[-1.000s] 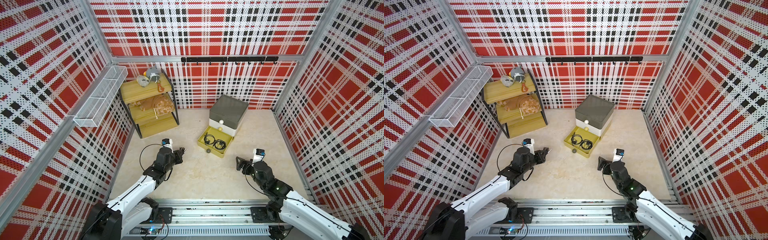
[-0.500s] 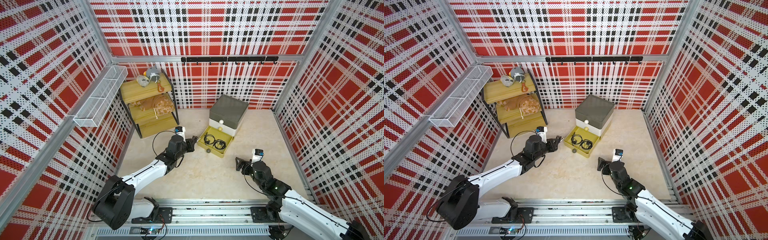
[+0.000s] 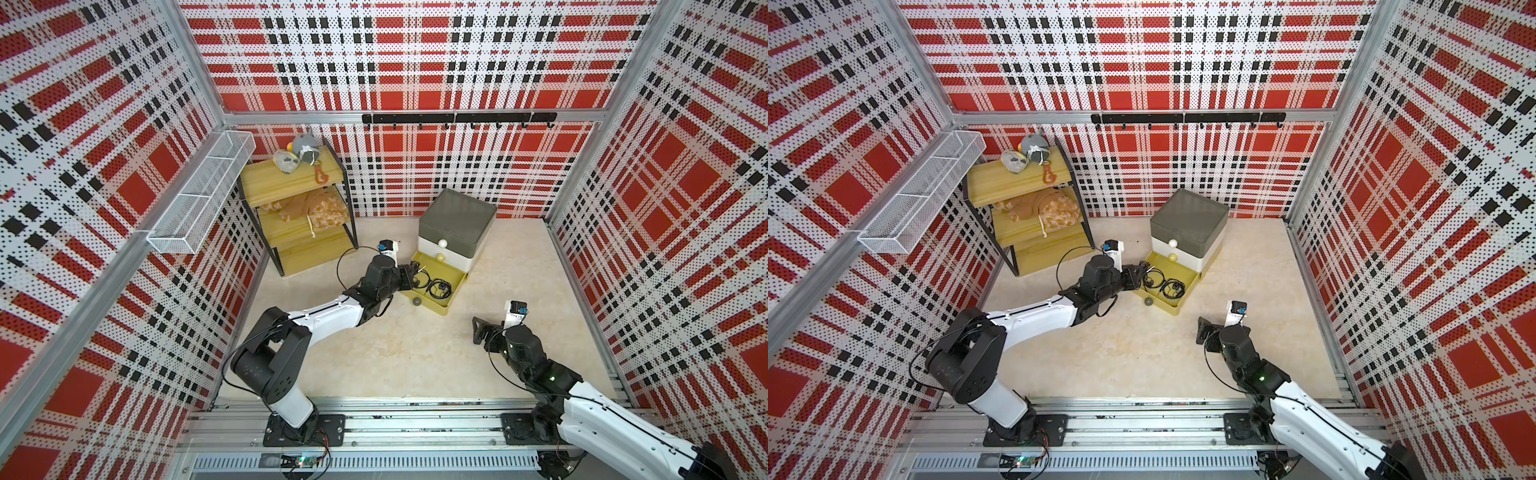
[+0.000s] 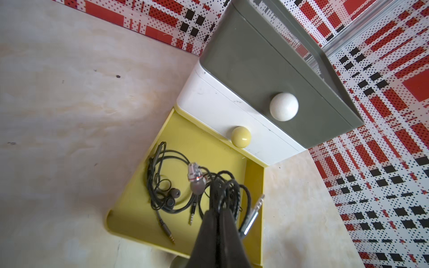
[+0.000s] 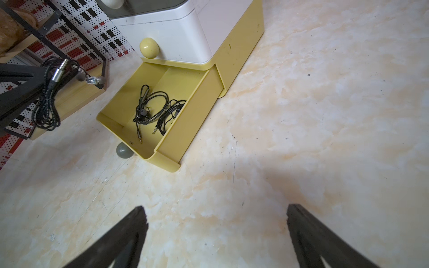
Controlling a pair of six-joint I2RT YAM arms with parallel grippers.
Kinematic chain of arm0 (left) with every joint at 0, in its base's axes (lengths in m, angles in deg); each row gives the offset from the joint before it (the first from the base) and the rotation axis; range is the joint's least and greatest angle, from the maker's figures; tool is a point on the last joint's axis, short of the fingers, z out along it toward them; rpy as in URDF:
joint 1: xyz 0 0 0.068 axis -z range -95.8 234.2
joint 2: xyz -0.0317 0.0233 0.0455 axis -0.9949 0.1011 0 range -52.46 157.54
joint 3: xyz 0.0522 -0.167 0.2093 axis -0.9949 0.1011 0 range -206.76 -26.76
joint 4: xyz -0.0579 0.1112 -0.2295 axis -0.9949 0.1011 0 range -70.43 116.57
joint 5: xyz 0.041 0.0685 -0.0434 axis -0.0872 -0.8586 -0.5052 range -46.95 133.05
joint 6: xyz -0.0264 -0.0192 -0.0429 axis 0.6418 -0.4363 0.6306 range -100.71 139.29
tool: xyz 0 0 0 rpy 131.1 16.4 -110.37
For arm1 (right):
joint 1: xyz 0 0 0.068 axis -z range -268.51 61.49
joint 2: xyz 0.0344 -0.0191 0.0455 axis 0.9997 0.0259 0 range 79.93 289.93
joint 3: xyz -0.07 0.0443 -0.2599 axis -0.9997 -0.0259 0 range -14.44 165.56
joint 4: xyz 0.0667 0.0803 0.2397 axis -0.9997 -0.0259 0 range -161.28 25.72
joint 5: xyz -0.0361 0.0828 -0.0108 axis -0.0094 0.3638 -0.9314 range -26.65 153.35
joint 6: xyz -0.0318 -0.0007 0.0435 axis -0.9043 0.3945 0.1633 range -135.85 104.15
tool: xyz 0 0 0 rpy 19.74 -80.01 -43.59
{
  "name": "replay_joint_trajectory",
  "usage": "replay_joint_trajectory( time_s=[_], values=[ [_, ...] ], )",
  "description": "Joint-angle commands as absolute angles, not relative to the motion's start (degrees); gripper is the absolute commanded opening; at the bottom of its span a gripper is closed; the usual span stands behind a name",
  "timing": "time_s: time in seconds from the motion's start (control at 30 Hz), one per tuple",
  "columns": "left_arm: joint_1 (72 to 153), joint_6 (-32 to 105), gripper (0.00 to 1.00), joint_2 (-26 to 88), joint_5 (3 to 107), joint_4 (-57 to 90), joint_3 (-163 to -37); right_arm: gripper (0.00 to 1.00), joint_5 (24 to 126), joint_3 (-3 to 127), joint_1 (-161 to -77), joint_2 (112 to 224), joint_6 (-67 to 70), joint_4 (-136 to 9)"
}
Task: Place the wired earphones into the drawer by color
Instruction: Place the wired earphones in the drawer.
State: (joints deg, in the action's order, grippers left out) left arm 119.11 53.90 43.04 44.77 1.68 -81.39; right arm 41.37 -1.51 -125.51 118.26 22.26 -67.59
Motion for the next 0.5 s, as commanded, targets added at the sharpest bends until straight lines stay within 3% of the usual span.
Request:
replay_joint_trajectory(
  time_s=[0.0,0.47],
  values=[
    [120.03,54.37,0.00,45.93,45.69,-0.03,-84.43,1.00,40.20,-2.01,-125.36,116.98,21.32,-68.05],
    [120.67,54.97,0.00,55.46,46.48,-0.78,-91.03,1.00,39.62,-3.47,-125.35,112.96,21.51,-68.94]
  ],
)
